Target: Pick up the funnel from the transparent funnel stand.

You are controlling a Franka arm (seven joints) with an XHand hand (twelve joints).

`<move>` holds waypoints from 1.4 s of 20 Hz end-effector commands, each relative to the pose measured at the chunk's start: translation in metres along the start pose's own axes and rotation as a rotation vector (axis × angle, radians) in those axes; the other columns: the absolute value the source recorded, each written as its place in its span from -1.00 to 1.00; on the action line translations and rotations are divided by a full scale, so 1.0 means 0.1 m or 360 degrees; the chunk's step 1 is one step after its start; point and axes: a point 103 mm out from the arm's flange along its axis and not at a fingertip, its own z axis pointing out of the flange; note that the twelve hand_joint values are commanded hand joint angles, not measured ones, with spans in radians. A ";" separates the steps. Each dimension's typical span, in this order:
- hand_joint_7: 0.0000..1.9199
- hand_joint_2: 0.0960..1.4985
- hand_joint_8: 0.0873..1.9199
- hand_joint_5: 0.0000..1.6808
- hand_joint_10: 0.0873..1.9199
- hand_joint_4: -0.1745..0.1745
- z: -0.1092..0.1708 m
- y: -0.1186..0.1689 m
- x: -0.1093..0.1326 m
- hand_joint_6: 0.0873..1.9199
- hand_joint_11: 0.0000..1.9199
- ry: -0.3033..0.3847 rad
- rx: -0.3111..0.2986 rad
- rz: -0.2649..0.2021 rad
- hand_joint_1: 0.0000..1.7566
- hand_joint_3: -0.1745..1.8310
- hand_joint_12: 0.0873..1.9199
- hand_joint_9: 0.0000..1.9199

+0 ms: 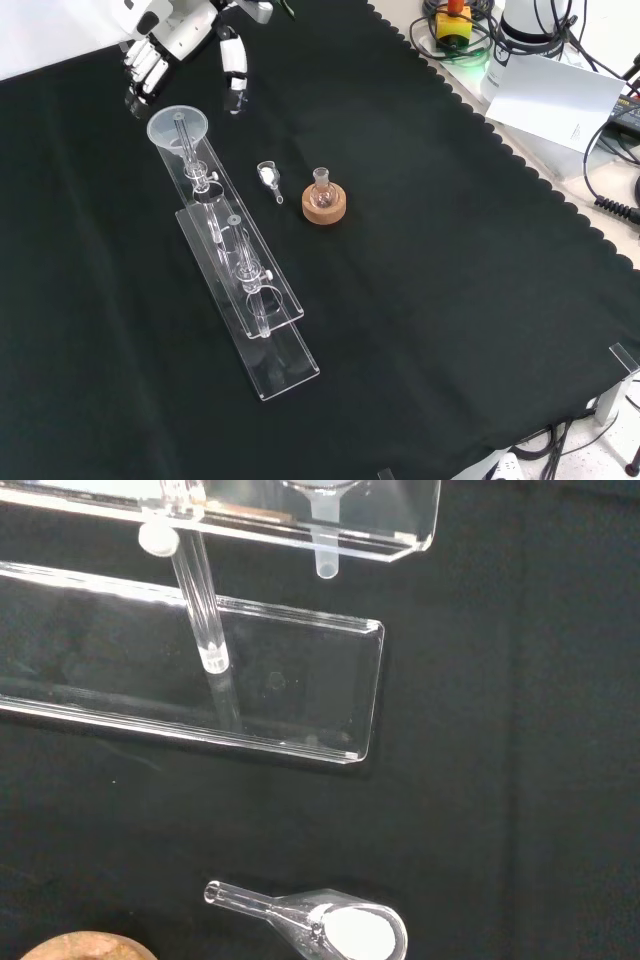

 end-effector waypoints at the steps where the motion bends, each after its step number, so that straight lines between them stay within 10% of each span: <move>1: -1.00 -0.16 -0.69 -0.94 -0.26 -0.19 0.02 0.05 0.06 -1.00 -0.97 -0.0070 -0.0022 0.0010 -0.47 -0.54 0.48 -0.90; 28: -1.00 -0.17 -0.64 -0.95 -0.25 -0.21 0.22 0.36 -0.03 -1.00 -0.98 -0.0123 -0.0022 0.0029 -0.39 -0.56 0.48 -0.88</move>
